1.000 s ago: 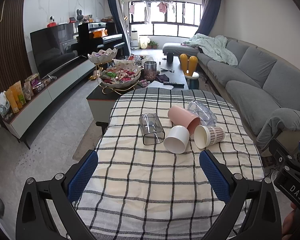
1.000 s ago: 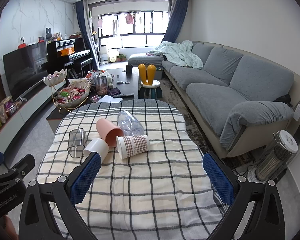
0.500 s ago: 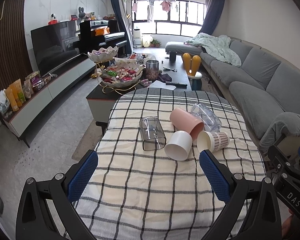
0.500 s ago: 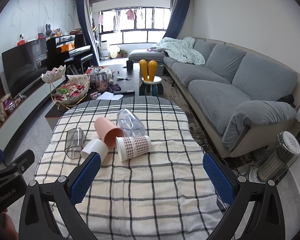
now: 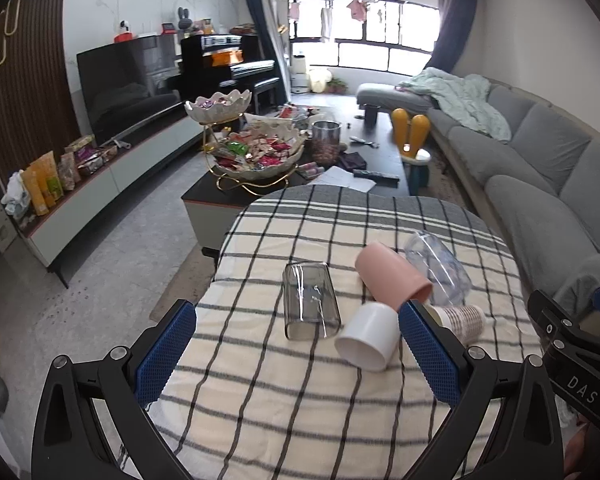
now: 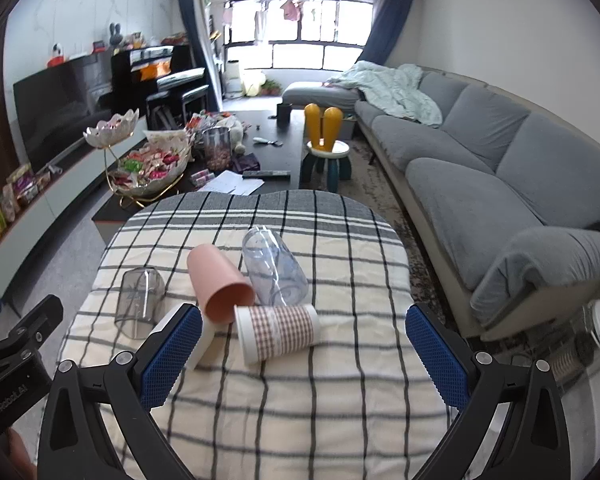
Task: Flip cup upside down
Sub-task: 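Reach the right gripper to the clear cat-printed cup and grasp it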
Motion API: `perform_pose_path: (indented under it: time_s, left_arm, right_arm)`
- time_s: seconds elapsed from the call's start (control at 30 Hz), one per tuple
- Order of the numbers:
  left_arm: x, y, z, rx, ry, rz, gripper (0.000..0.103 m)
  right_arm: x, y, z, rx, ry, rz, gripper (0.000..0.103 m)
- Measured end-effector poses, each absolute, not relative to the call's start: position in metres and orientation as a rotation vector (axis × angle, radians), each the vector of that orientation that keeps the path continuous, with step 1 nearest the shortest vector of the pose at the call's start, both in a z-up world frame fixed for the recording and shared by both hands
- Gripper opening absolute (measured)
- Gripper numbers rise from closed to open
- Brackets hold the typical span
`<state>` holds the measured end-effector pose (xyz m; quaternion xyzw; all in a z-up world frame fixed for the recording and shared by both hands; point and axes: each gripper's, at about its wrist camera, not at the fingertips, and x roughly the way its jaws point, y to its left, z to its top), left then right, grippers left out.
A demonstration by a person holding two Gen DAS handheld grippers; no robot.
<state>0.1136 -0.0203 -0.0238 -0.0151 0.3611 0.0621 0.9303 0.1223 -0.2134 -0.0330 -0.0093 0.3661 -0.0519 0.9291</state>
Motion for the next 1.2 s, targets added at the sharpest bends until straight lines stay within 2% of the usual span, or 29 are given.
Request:
perform_pose_path:
  time_s: [0.57, 0.87, 1.03, 1.2]
  left_arm:
    - [0.211, -0.052, -0.054, -0.082, 0.796, 0.226, 0.103]
    - [0.248, -0.054, -0.075, -0.084, 0.834, 0.257, 0.103]
    - [0.255, -0.054, -0.087, -0.083, 0.861, 0.259, 0.103]
    - [0.259, -0.051, -0.093, -0.085, 0.879, 0.258, 0.103]
  right_arm:
    - [0.270, -0.230, -0.100, -0.085, 1.062, 0.100, 0.102]
    - [0.318, -0.229, -0.143, -0.078, 1.213, 0.181, 0.093]
    - [0.329, -0.224, -0.165, -0.061, 1.263, 0.204, 0.092]
    - [0.337, -0.219, -0.181, -0.034, 1.292, 0.232, 0.086]
